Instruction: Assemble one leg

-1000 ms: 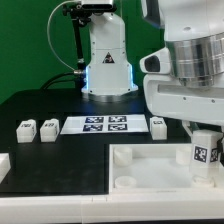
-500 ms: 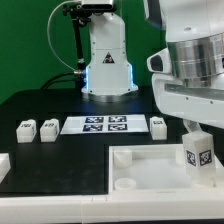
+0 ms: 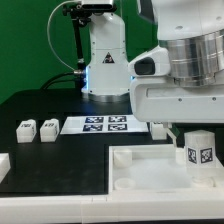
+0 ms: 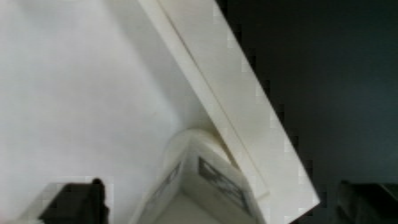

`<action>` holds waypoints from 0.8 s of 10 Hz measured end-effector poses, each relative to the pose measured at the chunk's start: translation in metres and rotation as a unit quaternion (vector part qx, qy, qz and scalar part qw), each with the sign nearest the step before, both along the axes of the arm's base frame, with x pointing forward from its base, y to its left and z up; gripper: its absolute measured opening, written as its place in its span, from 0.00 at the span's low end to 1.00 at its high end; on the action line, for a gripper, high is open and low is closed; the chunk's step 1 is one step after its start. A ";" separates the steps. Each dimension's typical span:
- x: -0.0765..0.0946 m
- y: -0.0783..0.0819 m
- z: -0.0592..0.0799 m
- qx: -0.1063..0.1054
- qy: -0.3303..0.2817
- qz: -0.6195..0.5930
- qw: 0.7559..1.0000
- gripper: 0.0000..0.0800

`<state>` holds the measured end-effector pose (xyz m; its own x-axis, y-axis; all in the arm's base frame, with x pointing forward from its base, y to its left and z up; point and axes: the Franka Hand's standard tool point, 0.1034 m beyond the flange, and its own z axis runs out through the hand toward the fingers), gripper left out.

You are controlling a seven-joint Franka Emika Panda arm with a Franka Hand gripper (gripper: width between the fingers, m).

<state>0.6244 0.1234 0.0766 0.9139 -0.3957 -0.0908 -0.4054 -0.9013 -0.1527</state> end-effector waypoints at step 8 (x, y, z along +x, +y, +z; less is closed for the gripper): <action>0.009 0.005 0.007 -0.018 -0.077 0.156 0.985 0.67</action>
Offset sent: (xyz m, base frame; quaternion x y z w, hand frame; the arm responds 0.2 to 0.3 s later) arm -0.0006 -0.0066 0.0144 -0.0396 0.0650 -0.3297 0.9410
